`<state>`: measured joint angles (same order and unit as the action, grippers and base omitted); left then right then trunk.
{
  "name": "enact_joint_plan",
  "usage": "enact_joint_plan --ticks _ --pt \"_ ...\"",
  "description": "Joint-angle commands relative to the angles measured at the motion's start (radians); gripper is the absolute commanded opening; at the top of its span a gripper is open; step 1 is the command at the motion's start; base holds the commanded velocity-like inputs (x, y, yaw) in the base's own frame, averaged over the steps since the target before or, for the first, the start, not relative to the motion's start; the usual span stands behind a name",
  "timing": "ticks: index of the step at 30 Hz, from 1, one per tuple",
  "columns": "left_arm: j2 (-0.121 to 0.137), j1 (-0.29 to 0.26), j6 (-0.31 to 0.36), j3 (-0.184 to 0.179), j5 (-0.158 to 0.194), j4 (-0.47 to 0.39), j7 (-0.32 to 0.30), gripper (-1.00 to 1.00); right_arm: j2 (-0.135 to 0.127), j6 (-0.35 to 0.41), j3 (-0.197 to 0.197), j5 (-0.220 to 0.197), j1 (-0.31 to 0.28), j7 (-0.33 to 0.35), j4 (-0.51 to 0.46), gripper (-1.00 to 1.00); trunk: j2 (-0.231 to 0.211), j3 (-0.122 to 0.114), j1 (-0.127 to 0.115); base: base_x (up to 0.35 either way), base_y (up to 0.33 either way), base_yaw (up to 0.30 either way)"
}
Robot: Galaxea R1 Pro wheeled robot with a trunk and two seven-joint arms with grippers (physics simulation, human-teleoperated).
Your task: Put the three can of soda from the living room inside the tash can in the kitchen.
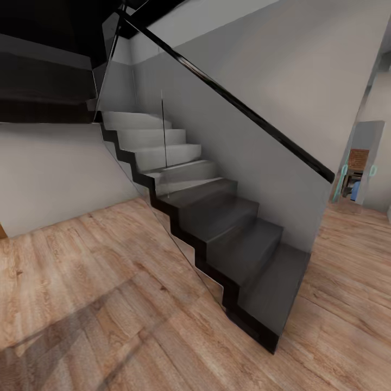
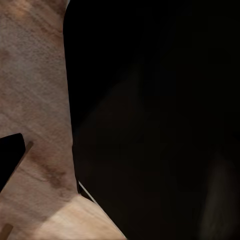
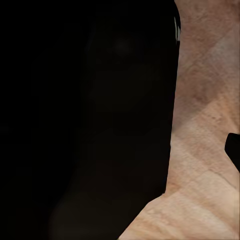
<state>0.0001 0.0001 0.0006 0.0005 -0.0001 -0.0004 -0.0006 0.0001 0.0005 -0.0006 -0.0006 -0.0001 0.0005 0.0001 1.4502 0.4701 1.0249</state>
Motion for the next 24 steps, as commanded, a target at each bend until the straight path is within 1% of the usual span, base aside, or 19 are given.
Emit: enact_joint_plan --ticks 1,4,21,23,24 --pt "0.004 -0.006 0.005 0.005 0.0 -0.005 -0.005 1.0 0.001 0.005 -0.005 -0.005 -0.004 0.005 0.001 1.0 0.0 0.0 0.0 0.0 0.0 0.0" --pt "0.004 -0.009 0.016 0.006 0.0 -0.007 -0.013 1.0 0.001 0.022 -0.021 -0.012 -0.004 0.022 0.003 1.0 0.0 0.0 0.0 0.0 0.0 0.0" --pt "0.004 -0.009 0.016 0.006 0.0 -0.007 -0.013 1.0 0.001 0.028 -0.021 -0.012 -0.004 0.022 0.003 1.0 0.0 0.0 0.0 0.0 0.0 0.0" --pt "0.008 -0.014 0.005 0.005 0.0 -0.019 -0.025 1.0 -0.002 0.019 -0.015 -0.01 -0.006 0.022 -0.006 1.0 0.0 0.0 0.0 0.0 0.0 0.0" --pt "0.013 -0.02 -0.001 0.005 0.0 -0.024 -0.03 1.0 -0.008 0.013 -0.01 -0.006 -0.007 0.028 -0.011 1.0 0.0 0.0 0.0 0.0 0.0 0.0"
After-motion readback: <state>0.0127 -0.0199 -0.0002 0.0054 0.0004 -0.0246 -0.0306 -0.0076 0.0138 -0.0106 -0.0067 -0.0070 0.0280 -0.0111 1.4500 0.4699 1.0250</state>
